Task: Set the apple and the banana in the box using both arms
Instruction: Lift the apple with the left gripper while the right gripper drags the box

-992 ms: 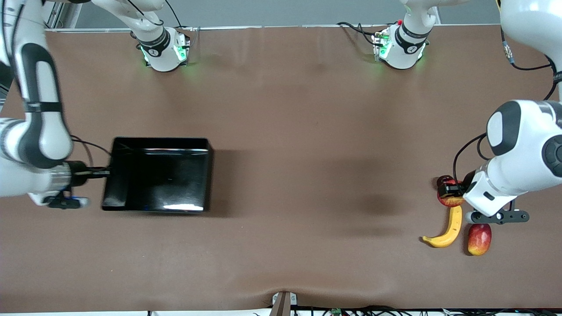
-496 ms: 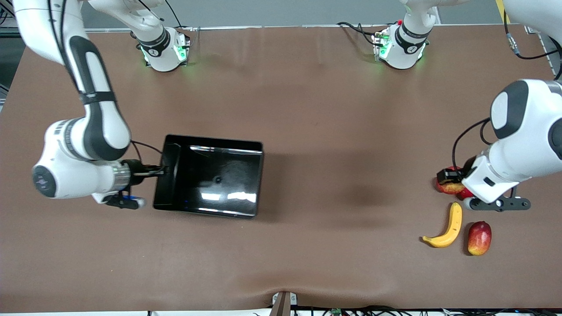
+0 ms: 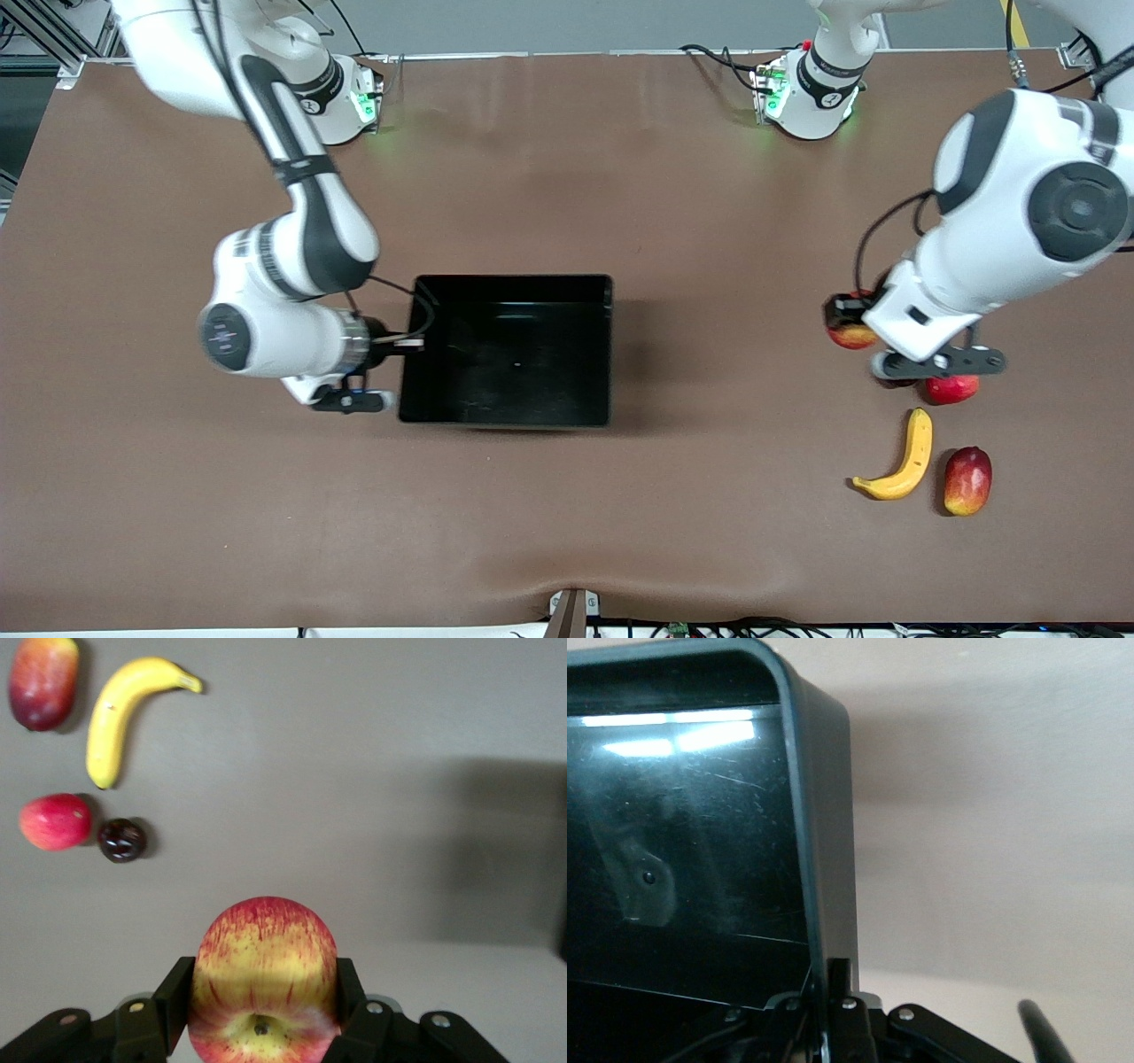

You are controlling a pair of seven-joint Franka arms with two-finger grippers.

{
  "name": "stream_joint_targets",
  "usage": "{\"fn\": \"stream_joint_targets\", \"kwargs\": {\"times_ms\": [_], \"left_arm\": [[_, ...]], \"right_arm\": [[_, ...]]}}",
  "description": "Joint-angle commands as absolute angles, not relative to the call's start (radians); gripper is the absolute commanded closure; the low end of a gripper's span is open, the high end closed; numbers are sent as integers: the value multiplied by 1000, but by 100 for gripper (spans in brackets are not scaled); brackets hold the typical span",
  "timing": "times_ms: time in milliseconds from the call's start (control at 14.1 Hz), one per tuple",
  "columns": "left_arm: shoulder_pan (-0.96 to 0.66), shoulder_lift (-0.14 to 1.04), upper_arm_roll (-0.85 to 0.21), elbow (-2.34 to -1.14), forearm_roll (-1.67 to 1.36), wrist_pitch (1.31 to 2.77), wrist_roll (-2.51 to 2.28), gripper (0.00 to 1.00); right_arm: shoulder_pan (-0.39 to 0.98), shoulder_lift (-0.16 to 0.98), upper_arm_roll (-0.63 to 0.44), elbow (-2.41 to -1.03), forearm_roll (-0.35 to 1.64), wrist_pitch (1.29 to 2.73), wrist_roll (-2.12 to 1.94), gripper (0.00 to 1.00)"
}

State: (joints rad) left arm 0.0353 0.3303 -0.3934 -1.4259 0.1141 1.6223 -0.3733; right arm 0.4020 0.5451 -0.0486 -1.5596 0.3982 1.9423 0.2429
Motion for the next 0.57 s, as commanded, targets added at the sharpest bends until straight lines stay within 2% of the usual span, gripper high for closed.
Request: {"fn": "stream_joint_targets", "kwargs": {"times_ms": [0,283,496], "left_arm": [[41,305,-471,-1454,114,1595,-467,100],[22,324,-569,-1477,117,1606,-632,100],[-93,395,-568,-1479,132,1718,-803,100]], "right_arm": [[481,598,-58,-1548,436,2028,320,100],[563,670,-58,-1522,436,2111,426,100],[587,690,-58,-1522,437,2158,426,100]]}}
